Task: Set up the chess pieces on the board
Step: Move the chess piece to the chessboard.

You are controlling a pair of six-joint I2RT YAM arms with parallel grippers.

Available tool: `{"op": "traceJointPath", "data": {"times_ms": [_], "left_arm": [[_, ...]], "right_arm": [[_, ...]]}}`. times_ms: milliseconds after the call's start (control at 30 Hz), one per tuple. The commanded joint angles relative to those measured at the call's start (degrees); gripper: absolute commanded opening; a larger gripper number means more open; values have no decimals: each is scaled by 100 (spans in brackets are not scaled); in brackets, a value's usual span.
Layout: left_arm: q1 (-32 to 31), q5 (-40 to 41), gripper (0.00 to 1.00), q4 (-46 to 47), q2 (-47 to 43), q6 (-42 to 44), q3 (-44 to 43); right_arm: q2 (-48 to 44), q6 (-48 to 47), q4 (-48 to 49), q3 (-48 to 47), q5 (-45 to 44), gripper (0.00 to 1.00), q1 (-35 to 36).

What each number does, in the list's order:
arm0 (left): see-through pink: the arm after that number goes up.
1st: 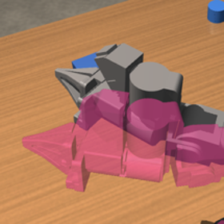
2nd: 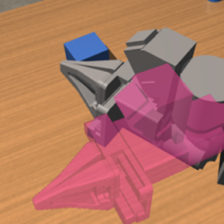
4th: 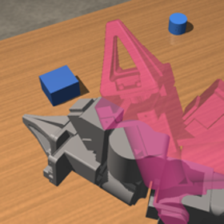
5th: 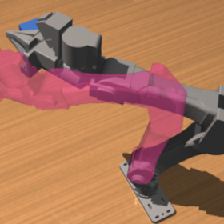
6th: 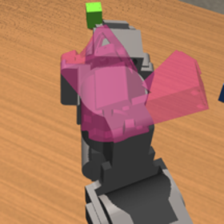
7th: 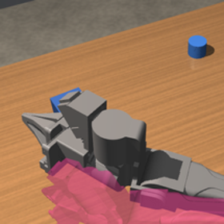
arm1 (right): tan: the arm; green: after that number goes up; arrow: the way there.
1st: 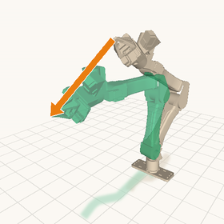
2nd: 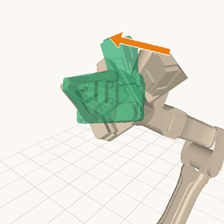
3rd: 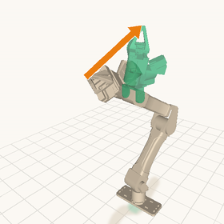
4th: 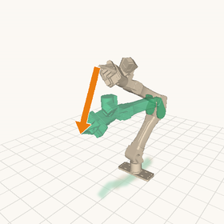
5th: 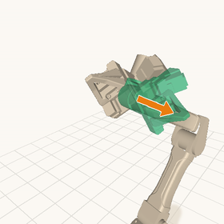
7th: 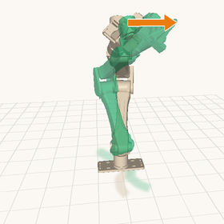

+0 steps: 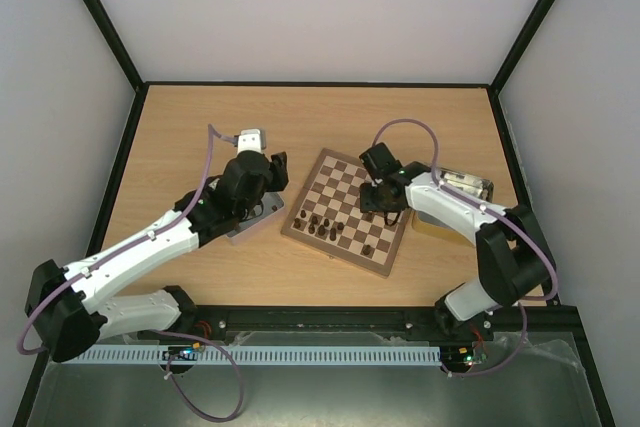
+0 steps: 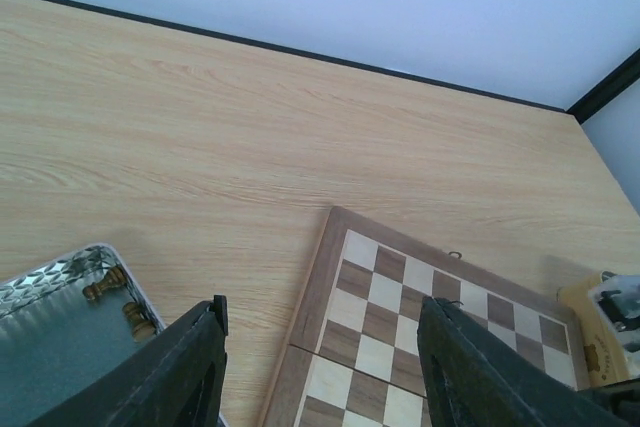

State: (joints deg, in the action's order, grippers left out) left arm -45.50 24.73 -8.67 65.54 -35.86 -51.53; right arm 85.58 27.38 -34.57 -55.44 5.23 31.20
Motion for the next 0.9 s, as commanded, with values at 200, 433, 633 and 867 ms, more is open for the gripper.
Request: {"op": "traceJointPath", "data": {"times_ms": [200, 433, 633, 867], "left_arm": [[32, 132, 55, -94, -98, 188, 218], [40, 79, 55, -91, -125, 178, 270], [52, 108, 55, -91, -155, 146, 305], [63, 118, 55, -110, -155, 123, 349]], "right_arm": [[595, 29, -394, -297, -387, 44, 498], [763, 12, -392, -275, -398, 21, 543], [656, 53, -372, -214, -200, 7, 644], [557, 172, -348, -201, 118, 6, 965]]}}
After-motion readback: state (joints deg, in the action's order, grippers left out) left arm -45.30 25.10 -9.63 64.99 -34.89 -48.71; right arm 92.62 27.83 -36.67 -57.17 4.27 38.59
